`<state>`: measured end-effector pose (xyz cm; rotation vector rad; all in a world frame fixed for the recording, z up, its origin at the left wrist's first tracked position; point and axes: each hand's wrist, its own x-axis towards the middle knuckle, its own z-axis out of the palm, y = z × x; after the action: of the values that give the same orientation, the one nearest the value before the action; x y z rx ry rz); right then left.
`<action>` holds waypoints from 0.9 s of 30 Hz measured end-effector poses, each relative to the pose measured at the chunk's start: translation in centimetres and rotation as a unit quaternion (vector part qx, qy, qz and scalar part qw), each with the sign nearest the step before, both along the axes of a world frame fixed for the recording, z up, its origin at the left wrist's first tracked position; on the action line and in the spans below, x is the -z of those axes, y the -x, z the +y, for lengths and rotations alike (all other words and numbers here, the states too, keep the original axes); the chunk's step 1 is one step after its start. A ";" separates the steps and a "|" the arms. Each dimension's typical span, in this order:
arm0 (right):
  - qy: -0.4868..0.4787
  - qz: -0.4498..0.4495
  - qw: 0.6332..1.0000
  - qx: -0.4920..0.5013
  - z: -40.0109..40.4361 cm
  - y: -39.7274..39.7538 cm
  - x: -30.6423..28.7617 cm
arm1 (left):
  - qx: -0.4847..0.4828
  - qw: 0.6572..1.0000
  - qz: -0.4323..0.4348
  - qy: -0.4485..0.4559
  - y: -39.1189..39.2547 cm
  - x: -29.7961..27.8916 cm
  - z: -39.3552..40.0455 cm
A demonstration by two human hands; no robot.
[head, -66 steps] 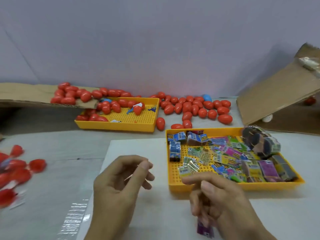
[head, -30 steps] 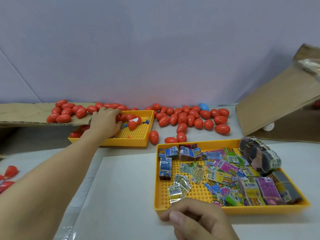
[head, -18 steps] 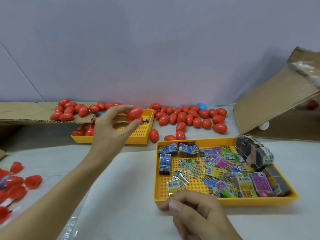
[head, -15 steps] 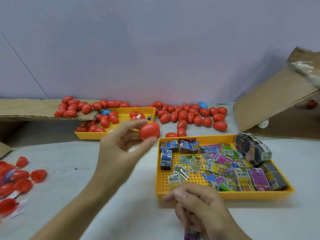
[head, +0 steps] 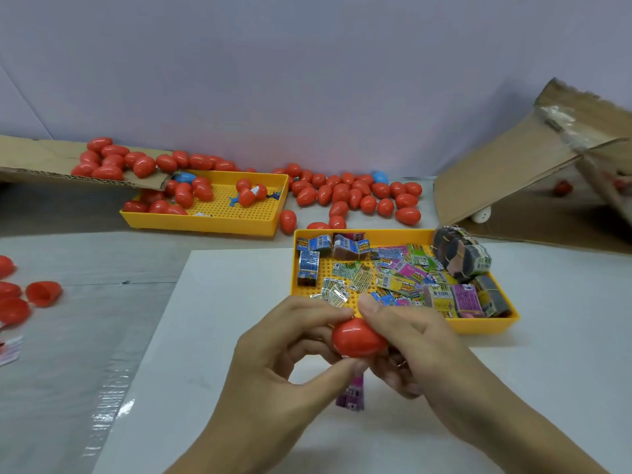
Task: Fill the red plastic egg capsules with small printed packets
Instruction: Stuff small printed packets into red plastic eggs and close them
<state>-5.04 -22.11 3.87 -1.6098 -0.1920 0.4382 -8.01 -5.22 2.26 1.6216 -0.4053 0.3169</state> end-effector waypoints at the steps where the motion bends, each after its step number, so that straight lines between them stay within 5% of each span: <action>1: 0.006 -0.001 1.000 -0.003 0.1 0.1 0.0 | 0.002 1.000 0.012 0.008 0.1 0.1 0.1; 6: -0.002 0.039 0.999 -0.001 0.4 0.3 0.1 | 0.008 0.983 0.166 0.082 0.4 0.6 0.2; 14: -0.011 0.026 1.000 0.013 0.3 0.3 -0.2 | 0.023 0.961 0.244 0.131 0.3 0.4 0.2; 21: 0.058 -0.159 0.984 0.053 0.2 1.1 0.2 | 0.045 0.915 0.330 0.229 -0.4 -0.5 0.3; 27: 0.081 -0.253 0.963 0.035 0.4 1.5 0.5 | 0.022 0.939 0.291 0.183 -0.2 -0.4 0.6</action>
<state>-6.56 -21.69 3.40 -1.8627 -0.4934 -0.0245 -7.85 -4.59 2.68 1.2613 0.0711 -0.1254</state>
